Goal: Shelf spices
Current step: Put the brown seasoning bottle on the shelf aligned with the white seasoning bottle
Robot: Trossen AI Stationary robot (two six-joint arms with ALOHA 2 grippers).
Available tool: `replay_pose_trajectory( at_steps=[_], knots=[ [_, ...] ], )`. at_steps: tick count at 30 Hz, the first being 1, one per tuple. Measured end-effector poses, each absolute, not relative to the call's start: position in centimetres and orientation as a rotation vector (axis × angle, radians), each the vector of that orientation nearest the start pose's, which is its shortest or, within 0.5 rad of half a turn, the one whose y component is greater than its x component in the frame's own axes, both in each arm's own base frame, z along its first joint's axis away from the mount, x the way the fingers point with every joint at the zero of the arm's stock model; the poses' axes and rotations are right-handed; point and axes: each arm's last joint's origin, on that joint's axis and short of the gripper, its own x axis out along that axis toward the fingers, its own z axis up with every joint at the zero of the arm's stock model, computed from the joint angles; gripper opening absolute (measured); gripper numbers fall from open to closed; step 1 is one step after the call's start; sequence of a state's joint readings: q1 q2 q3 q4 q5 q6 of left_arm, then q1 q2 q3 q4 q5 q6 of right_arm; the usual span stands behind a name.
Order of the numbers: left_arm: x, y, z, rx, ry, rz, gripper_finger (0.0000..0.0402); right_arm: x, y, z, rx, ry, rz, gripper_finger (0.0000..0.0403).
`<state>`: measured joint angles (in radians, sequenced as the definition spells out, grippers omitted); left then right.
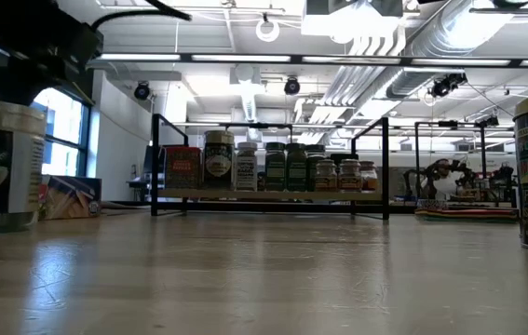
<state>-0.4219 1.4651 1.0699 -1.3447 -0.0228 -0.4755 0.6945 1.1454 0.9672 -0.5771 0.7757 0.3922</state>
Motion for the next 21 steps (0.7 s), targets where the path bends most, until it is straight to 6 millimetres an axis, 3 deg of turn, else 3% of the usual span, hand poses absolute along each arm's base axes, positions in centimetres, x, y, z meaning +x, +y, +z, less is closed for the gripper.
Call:
replay_pose_trajectory(
  at_steps=[12,21],
  knots=[
    [22.3,-8.9,22.6,-0.050,1.592,0.064,0.0291,18.7,13.0,29.9,-0.122,0.529,-0.184,0.0307],
    [23.7,-8.3,22.1,-0.129,1.532,0.078,0.0334,18.7,13.0,29.9,-0.122,0.529,-0.184,0.0307]
  ],
)
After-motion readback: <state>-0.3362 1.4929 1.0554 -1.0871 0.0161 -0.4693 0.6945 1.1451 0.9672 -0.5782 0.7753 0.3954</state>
